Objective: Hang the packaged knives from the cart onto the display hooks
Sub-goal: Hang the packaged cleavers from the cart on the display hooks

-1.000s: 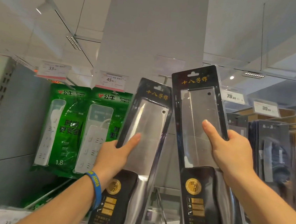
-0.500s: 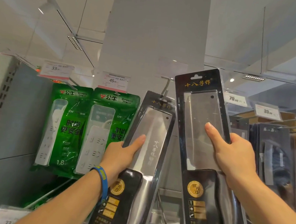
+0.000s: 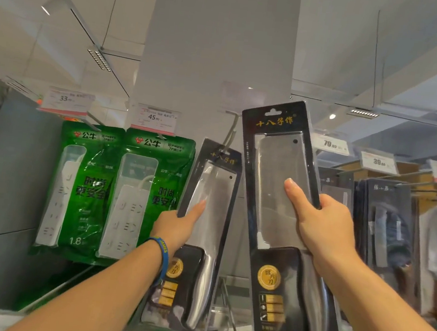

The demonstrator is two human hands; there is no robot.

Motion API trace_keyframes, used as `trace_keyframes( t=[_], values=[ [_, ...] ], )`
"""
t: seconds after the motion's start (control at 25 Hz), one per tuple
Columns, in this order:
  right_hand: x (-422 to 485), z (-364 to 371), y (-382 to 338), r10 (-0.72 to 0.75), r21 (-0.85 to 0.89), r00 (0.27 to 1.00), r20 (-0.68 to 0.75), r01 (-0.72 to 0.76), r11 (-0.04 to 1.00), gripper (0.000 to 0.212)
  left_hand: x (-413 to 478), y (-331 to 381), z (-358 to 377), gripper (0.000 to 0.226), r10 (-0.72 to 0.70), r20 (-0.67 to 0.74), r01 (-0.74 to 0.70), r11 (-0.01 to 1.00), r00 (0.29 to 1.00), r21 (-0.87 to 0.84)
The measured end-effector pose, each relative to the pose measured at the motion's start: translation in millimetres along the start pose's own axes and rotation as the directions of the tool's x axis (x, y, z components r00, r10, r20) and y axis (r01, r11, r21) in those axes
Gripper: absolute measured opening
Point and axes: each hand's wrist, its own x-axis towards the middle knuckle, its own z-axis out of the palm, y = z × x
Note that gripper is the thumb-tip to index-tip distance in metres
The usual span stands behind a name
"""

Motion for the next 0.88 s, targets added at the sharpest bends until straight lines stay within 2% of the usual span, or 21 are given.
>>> trace_keyframes(
  t=[0.2, 0.32, 0.36, 0.48, 0.56, 0.6, 0.68, 0.76, 0.8, 0.88],
  values=[
    [-5.4, -6.0, -3.5, 0.016, -0.012, 1.000, -0.023, -0.016, 1.000, 0.070, 12.9, -6.6, 22.5, 0.112, -0.115, -0.019, 0.116, 0.991, 0.993, 0.072],
    [-10.1, -5.3, -1.9, 0.046, -0.019, 0.999, 0.010, -0.046, 0.999, 0.064, 17.3, 1.2, 33.7, 0.101, -0.226, 0.098, 0.224, 0.974, 0.969, 0.037],
    [-10.4, -4.5, -3.1, 0.052, -0.021, 0.998, 0.020, -0.052, 0.998, 0.066, 18.5, 7.2, 36.1, 0.097, -0.247, 0.125, 0.240, 0.968, 0.961, 0.072],
    [-10.3, 1.2, -6.3, 0.056, -0.005, 0.998, 0.035, -0.055, 0.998, 0.079, 16.2, 27.1, 34.9, 0.079, -0.231, 0.165, 0.147, 0.902, 0.959, 0.406],
    [-11.3, 5.3, -7.2, 0.058, 0.005, 0.997, 0.046, -0.059, 0.998, 0.099, 6.7, 36.3, 29.7, 0.059, -0.110, 0.177, -0.017, 0.804, 0.978, 0.594],
    [-11.2, 6.6, -6.8, 0.060, 0.005, 0.997, 0.050, -0.060, 0.998, 0.101, 2.1, 39.7, 25.8, 0.055, -0.022, 0.161, -0.087, 0.770, 0.987, 0.633],
    [-11.4, 9.4, -6.6, 0.071, 0.017, 0.995, 0.072, -0.072, 0.997, 0.093, -11.6, 54.0, 14.3, 0.057, 0.216, 0.102, -0.236, 0.805, 0.971, 0.544],
    [-14.2, 11.7, -7.8, 0.086, 0.041, 0.992, 0.087, -0.090, 0.995, 0.086, -21.0, 83.8, -0.8, 0.049, 0.471, 0.007, -0.437, 0.811, 0.882, 0.389],
    [-15.6, 13.0, -7.3, 0.103, 0.043, 0.991, 0.091, -0.107, 0.993, 0.084, -21.0, 105.0, -9.7, 0.046, 0.548, -0.058, -0.505, 0.802, 0.834, 0.319],
    [-18.1, 18.4, -2.8, 0.128, 0.030, 0.984, 0.123, -0.133, 0.991, 0.081, -18.6, 147.1, -30.0, 0.048, 0.605, -0.143, -0.568, 0.790, 0.783, 0.231]
  ],
)
